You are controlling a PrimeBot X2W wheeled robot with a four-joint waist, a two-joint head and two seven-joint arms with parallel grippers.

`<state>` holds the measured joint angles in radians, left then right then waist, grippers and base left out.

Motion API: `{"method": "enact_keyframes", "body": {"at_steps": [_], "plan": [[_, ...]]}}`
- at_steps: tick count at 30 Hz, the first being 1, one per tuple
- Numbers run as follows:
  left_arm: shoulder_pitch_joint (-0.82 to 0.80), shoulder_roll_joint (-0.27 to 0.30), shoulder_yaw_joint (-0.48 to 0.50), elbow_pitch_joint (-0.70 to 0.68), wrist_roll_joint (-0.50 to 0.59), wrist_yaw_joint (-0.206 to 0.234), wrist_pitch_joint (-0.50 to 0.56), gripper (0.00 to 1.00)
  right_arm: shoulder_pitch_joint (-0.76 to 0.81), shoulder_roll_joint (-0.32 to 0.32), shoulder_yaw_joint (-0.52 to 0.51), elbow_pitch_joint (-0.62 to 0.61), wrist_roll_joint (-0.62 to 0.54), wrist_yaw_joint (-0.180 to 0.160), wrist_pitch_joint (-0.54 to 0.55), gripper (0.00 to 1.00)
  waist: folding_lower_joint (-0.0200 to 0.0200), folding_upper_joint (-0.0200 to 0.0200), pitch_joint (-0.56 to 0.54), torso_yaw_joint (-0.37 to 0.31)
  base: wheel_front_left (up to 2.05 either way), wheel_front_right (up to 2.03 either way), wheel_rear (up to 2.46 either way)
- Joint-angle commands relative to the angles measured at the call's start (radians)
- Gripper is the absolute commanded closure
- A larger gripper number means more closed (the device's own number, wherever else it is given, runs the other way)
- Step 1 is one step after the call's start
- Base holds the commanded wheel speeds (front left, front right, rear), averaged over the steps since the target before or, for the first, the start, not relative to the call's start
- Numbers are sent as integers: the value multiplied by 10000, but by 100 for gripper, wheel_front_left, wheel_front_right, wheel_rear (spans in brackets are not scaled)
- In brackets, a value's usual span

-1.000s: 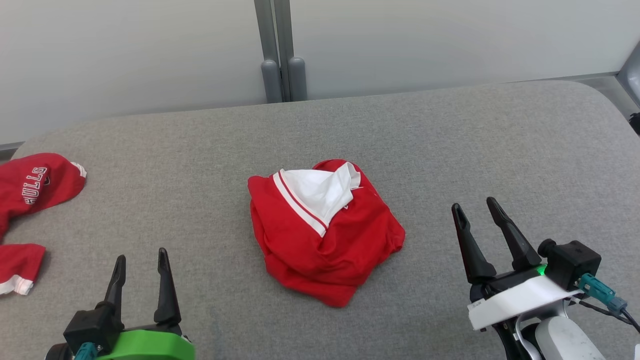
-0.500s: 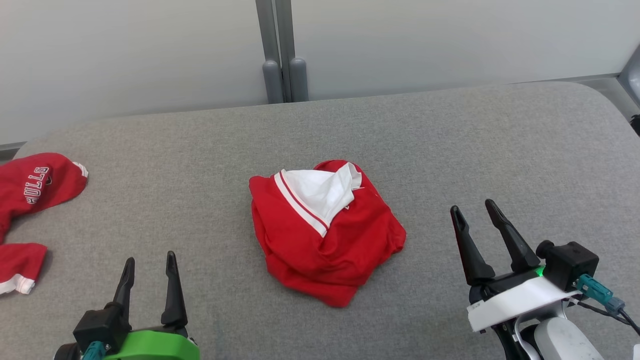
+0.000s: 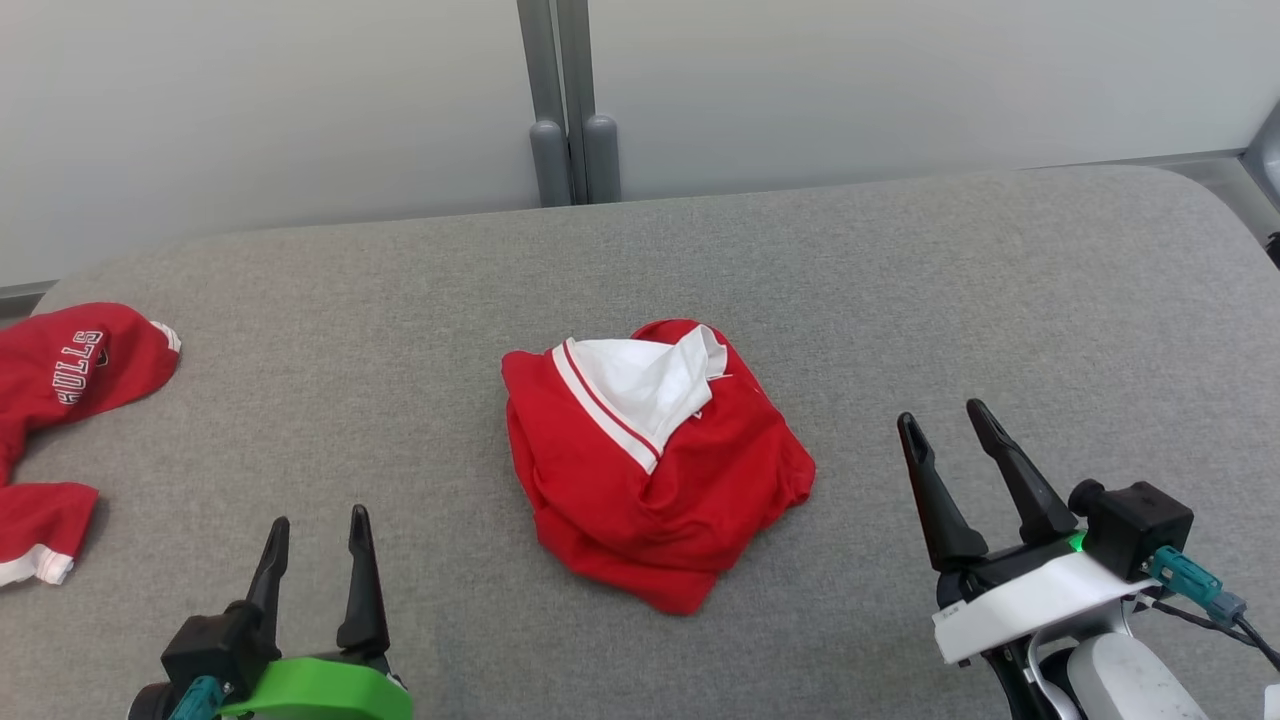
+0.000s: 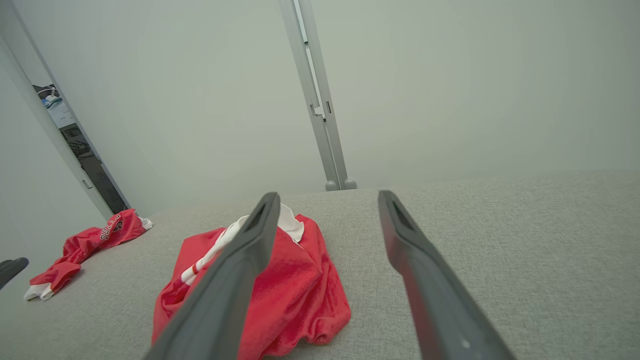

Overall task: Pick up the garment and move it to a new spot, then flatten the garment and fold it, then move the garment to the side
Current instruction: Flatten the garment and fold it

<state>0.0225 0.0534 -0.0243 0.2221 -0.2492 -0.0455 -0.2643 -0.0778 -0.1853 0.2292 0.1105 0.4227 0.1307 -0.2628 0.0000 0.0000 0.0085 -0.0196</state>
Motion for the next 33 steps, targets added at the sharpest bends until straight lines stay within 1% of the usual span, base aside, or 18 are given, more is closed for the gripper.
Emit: {"method": "enact_keyframes", "body": {"at_steps": [1, 3, 5, 7, 11, 14, 20, 23, 26, 30, 33], "plan": [[-316, -6, -38, 105, -356, -156, -3, 0, -80, -55, -8, 19, 64, 1, -26, 0, 0, 0, 8, -4, 0, 0, 0], [-581, -15, -293, 348, -477, -281, 61, 0, -42, -87, -64, 20, 73, 1, -26, 0, 0, 0, 21, 10, 0, 0, 0], [-1042, -17, -506, 598, -700, -369, 385, 0, 53, -135, -166, 27, 68, 1, -26, 0, 0, 0, 32, 25, 0, 0, 0], [-1516, -8, -766, 920, -944, -508, 1158, 0, 87, -166, -176, 60, 45, 1, -26, 0, 0, 0, 41, -48, 0, 0, 0], [-2582, 357, -1062, 1313, -1299, -685, 2935, 0, -165, -85, -148, 2, 13, 1, -27, 0, 0, 0, 179, -423, 0, 0, 0], [-3365, 751, -1311, 1543, -1688, -769, 4350, 0, -269, 31, -117, -28, 21, 1, -26, 0, 0, 0, 323, -775, 0, 0, 0], [-4674, 1532, -1910, 1831, -2355, -846, 6253, 0, -624, 292, -177, -139, 43, 1, -26, 0, 0, 0, 1039, -1534, 0, 0, 0], [-5236, 1854, -2244, 2002, -2799, -858, 6925, 0, -853, 414, -192, -179, 69, 1, -26, 0, 0, 0, 1426, -1920, 0, 0, 0], [-5718, 1988, -2631, 2088, -3591, -862, 7505, 0, -1102, 589, -185, -229, 82, 1, -26, 0, 0, 0, 1815, -2341, 0, 0, 0], [-6407, 2260, -3289, 1929, -4153, -863, 8054, 0, -1271, 725, -296, -263, 96, 1, -26, 0, 0, 0, 2160, -2668, 0, 0, 0], [-6841, 2343, -3698, 1858, -4426, -864, 8371, 0, -1393, 796, -287, -242, 107, 1, -27, 0, 0, 0, 2307, -2870, 0, 0, 0]]}}
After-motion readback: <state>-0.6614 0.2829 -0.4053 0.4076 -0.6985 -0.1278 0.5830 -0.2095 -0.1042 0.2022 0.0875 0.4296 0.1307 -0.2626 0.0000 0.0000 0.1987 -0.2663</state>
